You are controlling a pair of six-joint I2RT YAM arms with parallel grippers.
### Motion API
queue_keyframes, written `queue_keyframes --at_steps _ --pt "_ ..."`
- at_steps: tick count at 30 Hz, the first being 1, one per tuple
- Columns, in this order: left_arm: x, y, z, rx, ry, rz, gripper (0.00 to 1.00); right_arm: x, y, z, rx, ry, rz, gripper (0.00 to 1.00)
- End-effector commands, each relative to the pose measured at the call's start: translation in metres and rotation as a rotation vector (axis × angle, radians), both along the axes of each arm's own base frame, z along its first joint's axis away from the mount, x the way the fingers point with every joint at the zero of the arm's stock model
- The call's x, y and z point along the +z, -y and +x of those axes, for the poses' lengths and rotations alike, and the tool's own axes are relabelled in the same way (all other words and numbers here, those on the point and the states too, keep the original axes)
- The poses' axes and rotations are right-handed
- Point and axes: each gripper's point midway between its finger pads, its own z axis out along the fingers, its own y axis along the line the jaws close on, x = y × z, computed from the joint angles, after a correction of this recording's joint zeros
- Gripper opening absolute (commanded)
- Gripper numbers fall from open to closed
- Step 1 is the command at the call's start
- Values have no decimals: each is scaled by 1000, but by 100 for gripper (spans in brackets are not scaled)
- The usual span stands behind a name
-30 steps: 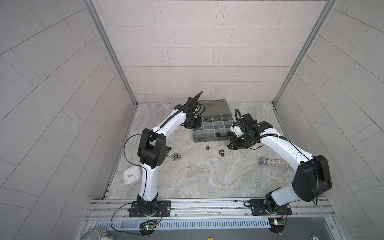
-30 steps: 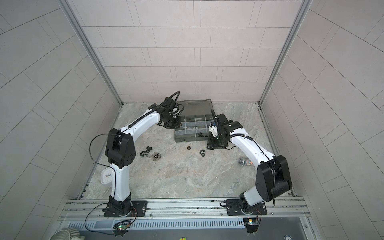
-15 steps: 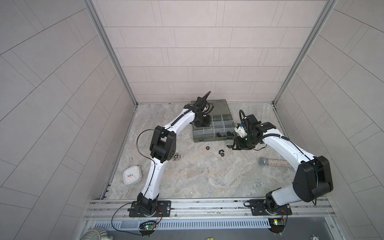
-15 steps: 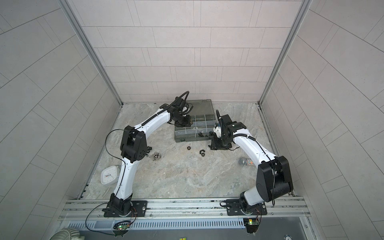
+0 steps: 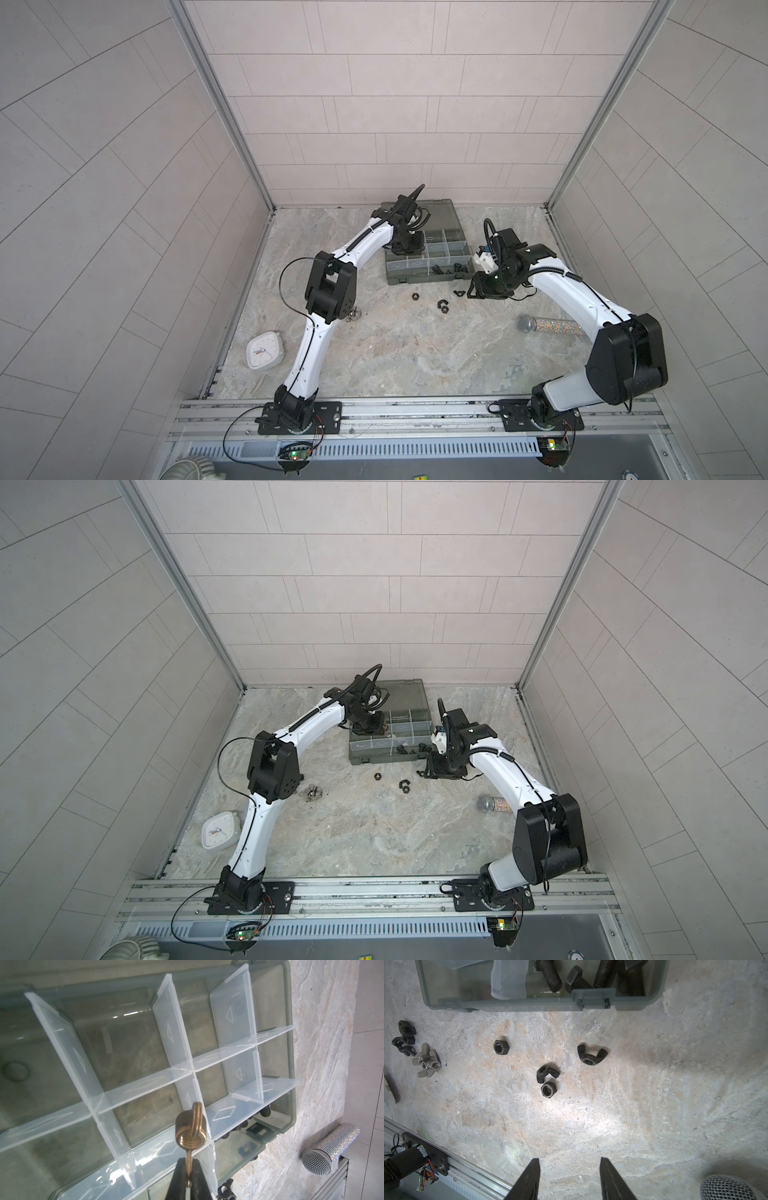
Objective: Sort the screws and nuts into containers
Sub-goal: 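Release the brass wing nut into a box compartment and raise the left gripper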
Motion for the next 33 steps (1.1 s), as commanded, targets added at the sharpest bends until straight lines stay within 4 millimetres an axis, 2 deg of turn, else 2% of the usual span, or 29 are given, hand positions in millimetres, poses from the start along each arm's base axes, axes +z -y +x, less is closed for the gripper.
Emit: queue_keyframes --at_steps 1,6,7,9,11,13,16,20,23,26,29,33 --pt "3 3 6 -9 15 -3 5 5 4 -3 4 5 -7 48" --pt "-1 5 6 -16 4 -5 6 6 7 -3 -1 5 -16 48" --pt "-1 5 5 -20 2 -4 8 7 8 -3 -3 5 -17 48" --pt "-2 4 4 -25 -2 0 21 7 8 -3 -6 4 -16 48" --pt "-1 4 3 -31 2 4 25 8 8 -2 -9 4 -16 48" --pt "2 2 4 -33 12 7 34 8 7 0 -9 7 -14 49" --pt "12 0 5 -31 30 12 38 10 6 2 -9 9 -7 49" --pt "40 -13 0 -36 77 38 38 14 2 6 -2 14 13 49" --pt "54 -36 -15 -33 93 91 38 19 -5 10 16 25 35 52" --pt "54 -71 -40 -6 85 160 39 22 -20 12 66 32 50 54" --pt "41 -112 -69 51 51 204 44 24 -42 11 136 26 55 62" --pt "19 -169 -103 184 -22 200 52 28 -83 6 248 29 83 66"
